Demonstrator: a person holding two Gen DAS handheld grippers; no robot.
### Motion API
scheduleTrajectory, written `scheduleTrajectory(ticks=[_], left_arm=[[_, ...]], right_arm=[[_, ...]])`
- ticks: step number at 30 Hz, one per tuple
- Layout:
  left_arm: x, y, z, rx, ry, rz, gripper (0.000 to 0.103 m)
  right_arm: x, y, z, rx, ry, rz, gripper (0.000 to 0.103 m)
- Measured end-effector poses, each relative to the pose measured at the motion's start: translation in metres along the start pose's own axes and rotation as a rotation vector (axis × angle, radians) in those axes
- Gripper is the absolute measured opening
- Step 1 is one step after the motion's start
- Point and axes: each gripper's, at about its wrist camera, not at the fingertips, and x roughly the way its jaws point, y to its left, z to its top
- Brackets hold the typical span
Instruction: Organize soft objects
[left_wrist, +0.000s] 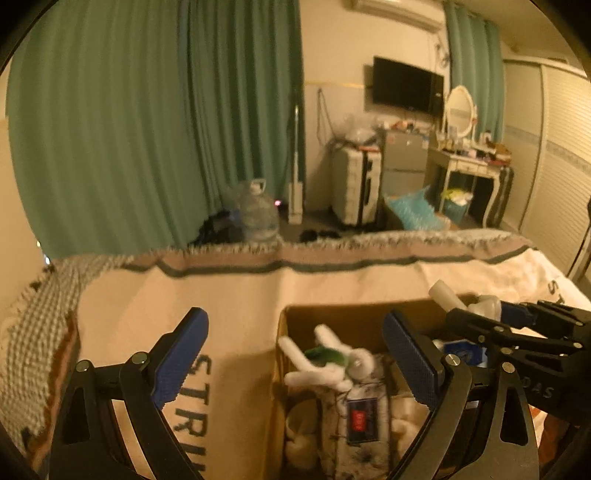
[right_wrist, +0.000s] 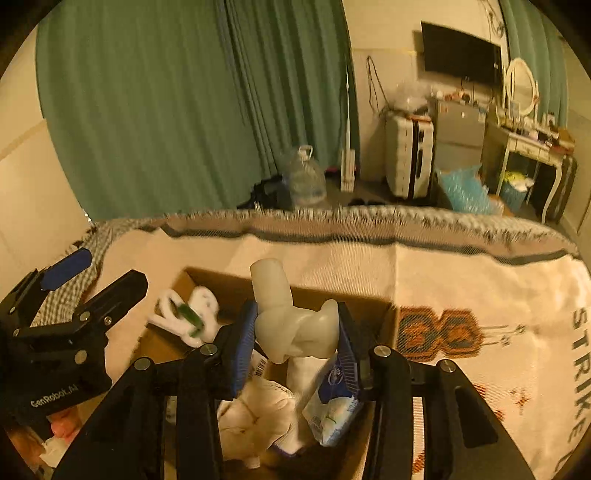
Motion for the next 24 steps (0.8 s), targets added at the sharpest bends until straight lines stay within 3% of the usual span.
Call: scheduleTrajectory(ticks=[2, 4, 11, 15, 20, 24], left_arm=[[0.006, 0.001, -0.004, -0.007, 0.014, 0.003, 0.097], [0.006, 0.003, -0.007, -0.015, 0.024, 0.005, 0.097], [-0.038, 0.005, 0.014, -0.015, -0.013, 0.017, 0.097], [-0.109, 0.004, 0.043, -0.012, -0.118, 0.018, 0.097], [-0.222, 0.002, 0.073, -0.006, -0.288, 0.012, 0.097], [-0.307, 0.001, 0.081, 0.026, -0.398, 0.006, 0.101]], right_arm=[[0.011, -0.005, -0.004, 0.009, 0.007, 0.019, 0.048], [0.018, -0.007, -0.004, 0.021, 0.015, 0.029, 0.071], [-0.023, -0.012, 0.006, 0.054, -0.046, -0.031, 0.071], [-0.088, -0.004, 0.023, 0.047, -0.111, -0.064, 0.071], [-0.199, 0.02, 0.041, 0.009, -0.232, -0.09, 0.071], [-0.291, 0.044, 0.042, -0.032, -0.334, -0.091, 0.086]])
